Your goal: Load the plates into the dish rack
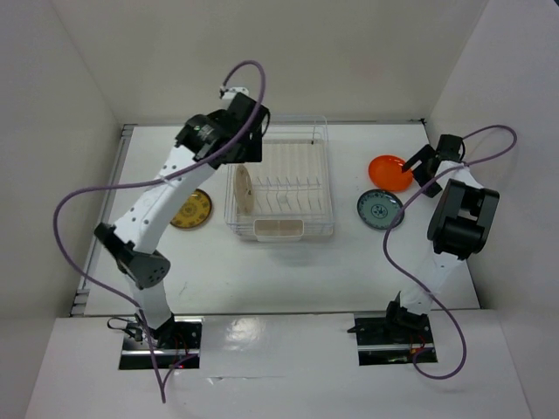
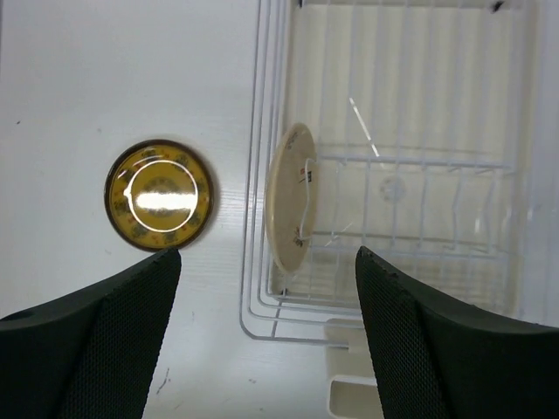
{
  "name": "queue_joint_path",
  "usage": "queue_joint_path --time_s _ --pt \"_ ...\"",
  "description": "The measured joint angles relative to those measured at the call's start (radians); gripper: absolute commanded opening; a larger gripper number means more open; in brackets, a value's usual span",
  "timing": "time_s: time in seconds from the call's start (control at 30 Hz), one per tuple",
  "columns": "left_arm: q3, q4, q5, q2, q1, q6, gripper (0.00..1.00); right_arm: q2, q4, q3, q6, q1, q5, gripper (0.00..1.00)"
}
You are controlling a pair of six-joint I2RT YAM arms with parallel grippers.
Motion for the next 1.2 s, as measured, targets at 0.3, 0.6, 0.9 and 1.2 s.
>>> queue_joint_path --time_s 0.3,0.6,0.9,1.2 --pt "-0.053 0.088 0.149 -0.127 0.066 0.051 0.87 -0.001 0.111 -0.093 0.039 -0.019 -0.110 0.78" --pt "-0.094 0.118 0.289 -0.116 0.091 0.083 0.87 0.001 0.135 -0.115 0.046 -0.019 -0.153 0.47" --pt "-0.094 0.150 0.365 -0.116 0.103 0.090 0.87 0.039 0.135 -0.084 0.046 -0.019 -0.153 0.46" --pt "-0.094 0.150 0.394 -0.116 0.122 0.090 0.87 0.064 0.146 -0.083 0.034 -0.019 -0.152 0.31"
